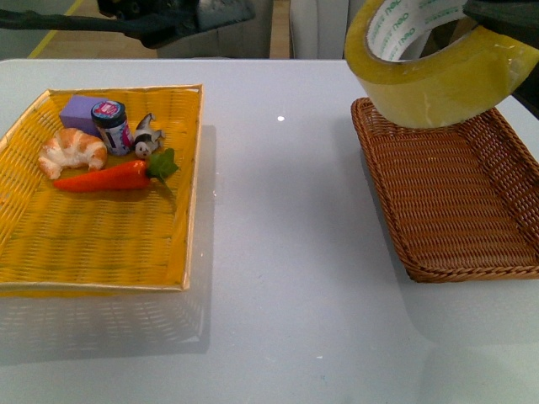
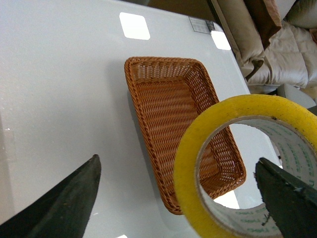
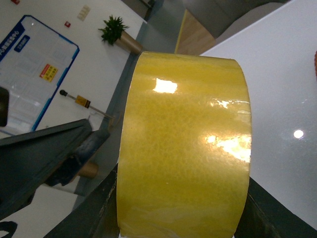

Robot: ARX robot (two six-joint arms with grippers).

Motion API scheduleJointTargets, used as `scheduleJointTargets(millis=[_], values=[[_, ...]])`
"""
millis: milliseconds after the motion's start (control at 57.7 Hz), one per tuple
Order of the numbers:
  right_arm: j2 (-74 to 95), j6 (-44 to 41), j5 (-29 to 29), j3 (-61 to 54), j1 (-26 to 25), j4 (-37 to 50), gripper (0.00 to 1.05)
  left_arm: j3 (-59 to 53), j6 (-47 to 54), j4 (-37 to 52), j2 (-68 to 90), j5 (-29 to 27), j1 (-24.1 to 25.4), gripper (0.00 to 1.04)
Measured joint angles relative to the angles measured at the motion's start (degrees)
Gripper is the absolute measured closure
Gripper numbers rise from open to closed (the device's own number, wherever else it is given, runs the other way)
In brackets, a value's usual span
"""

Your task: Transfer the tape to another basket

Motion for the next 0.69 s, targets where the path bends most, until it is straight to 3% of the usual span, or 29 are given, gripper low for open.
scheduleJointTargets(millis=[295,312,364,399,434,538,694], values=[[4.5,1.0,-2.3,0.9,-7.7,0.8,0.57,-7.1,0.7,6.7,-7.3,-0.8,4.1,0.09],[5.3,1.0,-2.6,1.4,-8.3,0.8,0.57,-9.2,4.3,11.8,-7.8,-6.6,3.8,0.14],[6.7,1.0,-2.7,2.5,-9.3,0.8,0.57,-14.0,10.8,21.7,-9.3,-17.0,4.1,0.23],[8.0,1.2,-2.9,3.5,-10.0,0.9,0.57,-18.4,15.6,27.8,-11.5,-22.9,5.1,0.3],[9.2,1.2,-2.9,4.3,-10.6,0.9,0.57,-21.5,19.3,30.8,-13.5,-24.8,6.4,0.35],[13.0,1.4,-1.6,6.9,-12.5,0.9,0.57,-28.7,25.0,34.3,-19.8,-24.8,10.4,0.51],[20.4,1.4,-1.0,12.4,-13.4,0.0,0.57,-37.1,28.1,34.8,-26.2,-20.1,14.8,0.78]])
